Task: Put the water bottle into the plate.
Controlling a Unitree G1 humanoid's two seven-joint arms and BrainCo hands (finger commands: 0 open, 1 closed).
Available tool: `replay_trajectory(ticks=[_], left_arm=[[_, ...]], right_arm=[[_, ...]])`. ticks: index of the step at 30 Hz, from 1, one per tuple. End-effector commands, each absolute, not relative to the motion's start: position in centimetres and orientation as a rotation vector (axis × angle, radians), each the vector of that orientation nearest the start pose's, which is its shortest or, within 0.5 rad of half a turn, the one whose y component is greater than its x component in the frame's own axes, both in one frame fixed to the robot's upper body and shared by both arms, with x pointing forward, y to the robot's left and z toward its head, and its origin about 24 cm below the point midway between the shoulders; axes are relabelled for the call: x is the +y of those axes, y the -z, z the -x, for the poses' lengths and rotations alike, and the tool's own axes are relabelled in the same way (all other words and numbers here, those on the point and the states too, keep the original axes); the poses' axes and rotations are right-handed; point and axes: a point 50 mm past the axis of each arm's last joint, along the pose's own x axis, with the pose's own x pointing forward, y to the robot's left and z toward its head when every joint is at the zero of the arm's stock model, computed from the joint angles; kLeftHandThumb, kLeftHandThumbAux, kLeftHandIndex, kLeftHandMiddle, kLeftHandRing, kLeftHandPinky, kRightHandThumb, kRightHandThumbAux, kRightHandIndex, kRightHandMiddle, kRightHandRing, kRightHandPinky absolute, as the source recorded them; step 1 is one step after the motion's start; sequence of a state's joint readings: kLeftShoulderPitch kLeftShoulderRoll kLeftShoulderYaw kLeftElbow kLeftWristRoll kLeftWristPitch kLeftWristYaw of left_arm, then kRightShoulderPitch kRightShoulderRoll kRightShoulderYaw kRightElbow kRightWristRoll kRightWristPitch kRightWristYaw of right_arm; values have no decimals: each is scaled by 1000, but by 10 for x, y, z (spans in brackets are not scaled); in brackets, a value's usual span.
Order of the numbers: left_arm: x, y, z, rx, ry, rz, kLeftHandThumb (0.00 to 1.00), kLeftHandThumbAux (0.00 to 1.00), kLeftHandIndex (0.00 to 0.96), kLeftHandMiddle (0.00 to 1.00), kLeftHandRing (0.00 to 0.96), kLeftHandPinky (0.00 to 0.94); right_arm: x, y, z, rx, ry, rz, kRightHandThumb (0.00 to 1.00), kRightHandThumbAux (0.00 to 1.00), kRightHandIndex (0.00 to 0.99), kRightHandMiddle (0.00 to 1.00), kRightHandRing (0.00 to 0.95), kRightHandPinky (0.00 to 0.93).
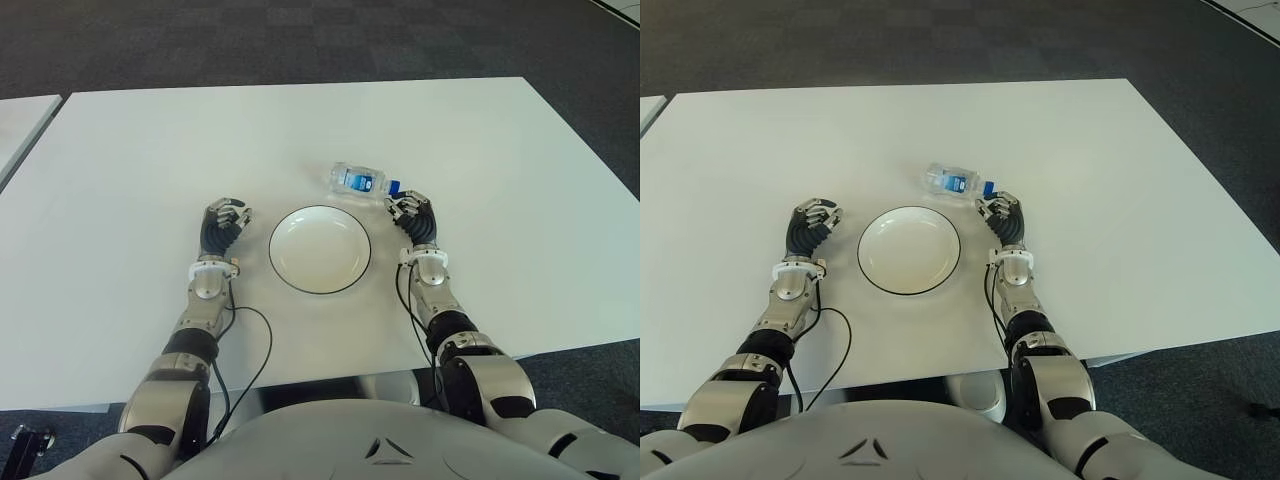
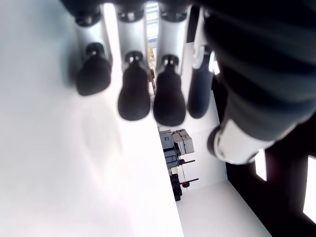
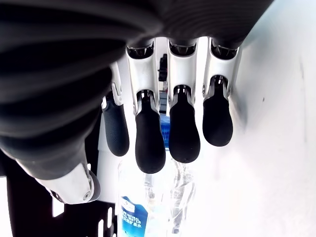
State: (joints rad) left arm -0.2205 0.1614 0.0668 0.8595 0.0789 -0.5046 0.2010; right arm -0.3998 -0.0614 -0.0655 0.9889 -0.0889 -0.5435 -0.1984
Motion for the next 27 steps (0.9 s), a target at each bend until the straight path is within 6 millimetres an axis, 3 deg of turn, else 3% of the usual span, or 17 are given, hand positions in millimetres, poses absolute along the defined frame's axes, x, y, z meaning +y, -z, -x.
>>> replay_trajectory(ticks=[1,8,13,21,23,27], left_arm=[[205,56,-248,234,-204,-228,707,717,439,753,747,737],[204,56,-247,230,-207,-223,707,717,439,741,735,721],[203,55,-248,226,-206,-230,707,717,439,742,736,729],[204,53,-248,219,-192,-243,708,718,438,732,733,731],[203,52,-249,213,-190,-245,708,718,438,729,731,725],[203,51,-248,209,-189,-245,708,718,438,728,732,729]], right_arm=[[-162,22,-295,75,141,132,706,728,435,689,680,665],[-167,-4,-313,-6,141,155,707,728,435,672,664,651],[-165,-33,-324,-141,79,293,705,728,432,644,633,590],[-156,-65,-339,-292,34,601,690,725,414,454,444,405],[-153,-72,-344,-320,30,679,547,634,282,320,318,297],[-147,-82,-351,-367,28,771,489,551,173,202,207,216]])
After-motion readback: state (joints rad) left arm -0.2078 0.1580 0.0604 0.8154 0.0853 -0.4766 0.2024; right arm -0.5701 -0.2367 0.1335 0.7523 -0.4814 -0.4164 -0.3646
